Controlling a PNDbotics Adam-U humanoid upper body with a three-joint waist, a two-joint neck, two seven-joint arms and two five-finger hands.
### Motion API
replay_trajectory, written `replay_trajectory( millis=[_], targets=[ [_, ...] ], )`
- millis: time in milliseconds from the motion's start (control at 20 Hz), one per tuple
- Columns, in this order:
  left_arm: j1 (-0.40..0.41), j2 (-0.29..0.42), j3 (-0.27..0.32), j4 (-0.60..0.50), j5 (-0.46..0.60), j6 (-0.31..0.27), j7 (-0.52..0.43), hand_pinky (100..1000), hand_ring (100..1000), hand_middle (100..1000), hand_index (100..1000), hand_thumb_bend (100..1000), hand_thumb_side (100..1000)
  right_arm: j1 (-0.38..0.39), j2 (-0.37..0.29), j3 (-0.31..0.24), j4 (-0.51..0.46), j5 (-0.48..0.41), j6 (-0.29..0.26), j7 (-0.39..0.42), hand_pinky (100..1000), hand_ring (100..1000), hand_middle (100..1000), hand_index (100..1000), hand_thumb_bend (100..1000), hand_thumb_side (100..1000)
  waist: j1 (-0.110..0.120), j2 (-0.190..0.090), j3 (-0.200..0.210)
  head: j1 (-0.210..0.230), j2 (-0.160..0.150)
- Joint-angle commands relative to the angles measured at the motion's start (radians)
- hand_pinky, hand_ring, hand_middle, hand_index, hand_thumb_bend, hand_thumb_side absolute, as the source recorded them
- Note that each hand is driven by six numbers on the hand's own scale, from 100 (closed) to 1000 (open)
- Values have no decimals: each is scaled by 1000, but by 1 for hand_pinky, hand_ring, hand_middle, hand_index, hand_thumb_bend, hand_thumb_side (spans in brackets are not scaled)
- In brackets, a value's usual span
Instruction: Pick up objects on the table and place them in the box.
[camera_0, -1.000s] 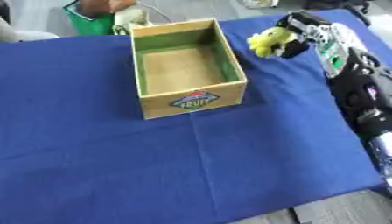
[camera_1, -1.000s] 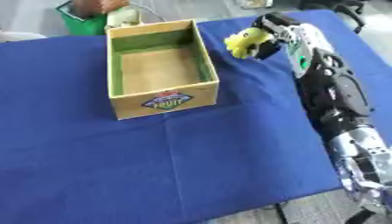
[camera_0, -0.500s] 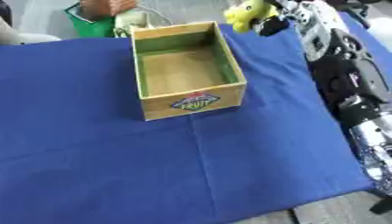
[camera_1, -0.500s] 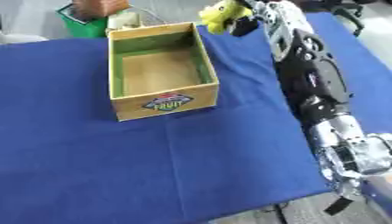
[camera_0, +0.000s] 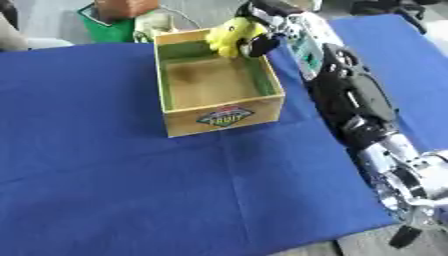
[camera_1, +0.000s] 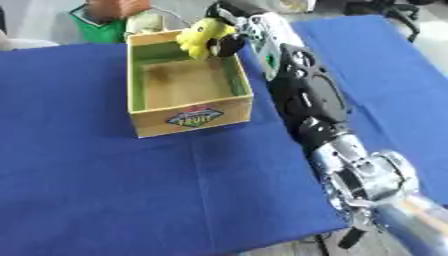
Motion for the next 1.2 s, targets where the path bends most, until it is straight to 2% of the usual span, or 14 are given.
replay_trajectory(
  millis=[50,100,300,350,400,450,500,550,650,750,850,1100,1200],
  targets=[
    [-12,14,1,-17,2,-1,-5,466,399,453,616,821,195,-20,7,9,22,22,-11,11,863,779,344,441,100,100,2,-18,1,-2,-13],
    [-12,14,0,-17,2,-1,-6,466,399,453,616,821,195,-18,12,11,30,24,-12,15,864,781,348,445,100,100,2,-17,1,-1,-14],
    [-12,13,1,-18,3,-1,-6,466,398,453,616,822,195,-7,32,19,54,22,-19,27,875,824,455,572,100,100,4,-17,2,-3,-15],
    [-12,12,1,-17,3,-1,-6,466,398,453,616,822,195,-6,35,20,58,20,-20,31,881,846,544,697,100,223,4,-17,2,-3,-15],
    [-12,12,1,-18,3,-1,-6,466,398,453,616,822,195,-4,38,21,59,19,-21,31,884,855,580,735,100,275,4,-17,2,-4,-16],
    [-12,12,1,-18,3,-1,-6,466,398,453,616,822,195,-3,39,21,58,16,-21,27,896,885,682,812,100,378,4,-17,3,-4,-16],
    [-11,12,1,-17,3,-1,-6,466,398,453,616,822,195,-1,40,20,57,14,-20,23,900,896,715,837,100,405,4,-17,3,-4,-16],
    [-11,11,1,-17,3,-1,-6,466,398,453,616,822,195,0,41,20,55,11,-19,19,920,936,820,921,151,491,4,-16,3,-3,-16],
    [-10,11,2,-17,3,-1,-6,466,398,453,616,822,194,1,39,18,50,1,-19,13,944,977,907,974,249,550,4,-16,3,-3,-15],
    [-9,10,2,-16,3,-1,-5,466,398,453,616,822,195,1,35,16,42,-9,-17,4,953,994,947,994,305,576,4,-17,2,-3,-13],
    [-9,10,2,-16,3,-1,-5,466,398,453,616,823,194,2,30,15,34,-12,-12,-3,957,1000,960,1000,323,588,3,-17,1,-2,-11],
    [-6,10,3,-15,2,-1,-4,466,397,453,615,824,195,5,9,5,1,-27,-10,-22,956,998,950,997,300,572,3,-21,-2,0,-6],
    [-4,10,5,-15,2,-1,-3,466,397,453,615,824,194,8,-5,-4,-22,-47,-11,-35,945,983,908,989,277,551,3,-22,-4,1,-3]
  ],
)
